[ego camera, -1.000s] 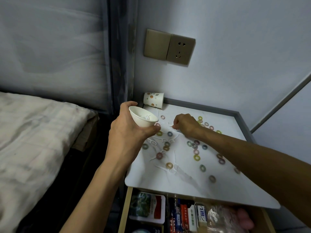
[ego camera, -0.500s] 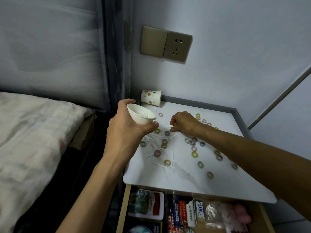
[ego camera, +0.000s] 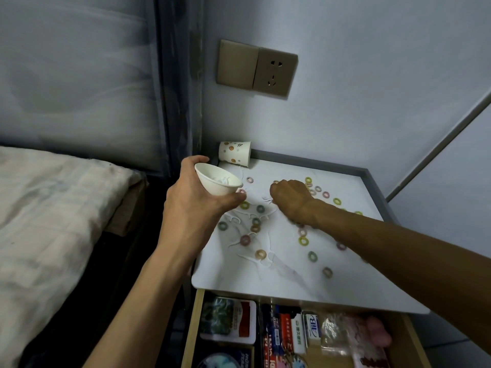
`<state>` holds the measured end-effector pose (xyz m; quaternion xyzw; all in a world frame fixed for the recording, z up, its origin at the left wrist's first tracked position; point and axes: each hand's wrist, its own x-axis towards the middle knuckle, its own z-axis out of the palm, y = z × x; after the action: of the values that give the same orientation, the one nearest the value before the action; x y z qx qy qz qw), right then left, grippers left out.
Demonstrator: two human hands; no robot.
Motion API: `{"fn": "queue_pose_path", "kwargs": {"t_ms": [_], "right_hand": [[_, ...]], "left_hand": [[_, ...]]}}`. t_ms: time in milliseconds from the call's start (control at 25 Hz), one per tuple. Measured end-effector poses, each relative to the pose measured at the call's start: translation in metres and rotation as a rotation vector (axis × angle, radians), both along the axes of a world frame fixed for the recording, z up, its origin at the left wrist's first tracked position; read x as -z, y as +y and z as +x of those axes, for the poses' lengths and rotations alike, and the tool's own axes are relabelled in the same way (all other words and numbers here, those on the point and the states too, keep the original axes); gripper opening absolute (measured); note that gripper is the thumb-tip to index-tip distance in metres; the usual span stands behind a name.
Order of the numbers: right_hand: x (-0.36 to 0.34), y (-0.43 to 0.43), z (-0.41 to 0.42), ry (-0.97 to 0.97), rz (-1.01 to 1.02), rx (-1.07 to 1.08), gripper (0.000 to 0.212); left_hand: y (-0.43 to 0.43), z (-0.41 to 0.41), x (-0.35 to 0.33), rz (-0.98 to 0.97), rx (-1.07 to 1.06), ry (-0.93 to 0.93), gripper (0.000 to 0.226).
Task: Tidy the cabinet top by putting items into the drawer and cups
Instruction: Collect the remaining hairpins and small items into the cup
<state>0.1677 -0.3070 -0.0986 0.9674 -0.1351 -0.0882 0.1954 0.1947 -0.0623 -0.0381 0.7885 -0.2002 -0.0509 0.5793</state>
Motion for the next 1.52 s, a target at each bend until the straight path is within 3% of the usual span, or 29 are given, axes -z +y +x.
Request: {"fn": "queue_pose_path", "kwargs": {"t_ms": [120,320,560,680,840,1200,1440,1520], "right_hand": [[-0.001,-0.013,-0.002,-0.134,0.169,0.112,0.018],[-0.006,-0.027,-0.015,-0.496,0.693,0.333,0.009],[-0.007,-0.028,-0.032,-0.732,1.063,0.505,0.021],[-0.017,-0.027,-0.037,-0.839,1.248,0.511,0.017],[-0.039,-0.023,-0.036,-0.800,1.380,0.402,0.015],[-0.046,-0.023,-0.039,-0.599,1.133,0.339,0.024],[-0.044,-0.024,-0.043,-0.671,1.200,0.353,0.023],[-0.060,-0.016,-0.042,-0.616,1.046,0.229,0.032]], "left_hand": [[0.001,0.001,0.000,-0.010,0.001,-0.005,0.079],[-0.003,-0.001,0.001,-0.018,0.014,-0.010,0.078],[-0.007,-0.006,0.000,-0.039,0.029,0.007,0.078],[-0.010,-0.009,-0.001,-0.030,0.041,0.010,0.077],[-0.013,-0.010,0.000,-0.014,0.049,0.010,0.078],[-0.022,-0.014,0.002,0.002,0.051,0.027,0.079],[-0.025,-0.015,0.005,0.041,0.073,0.024,0.081],[-0.024,-0.014,0.006,0.054,0.081,0.023,0.081]]}}
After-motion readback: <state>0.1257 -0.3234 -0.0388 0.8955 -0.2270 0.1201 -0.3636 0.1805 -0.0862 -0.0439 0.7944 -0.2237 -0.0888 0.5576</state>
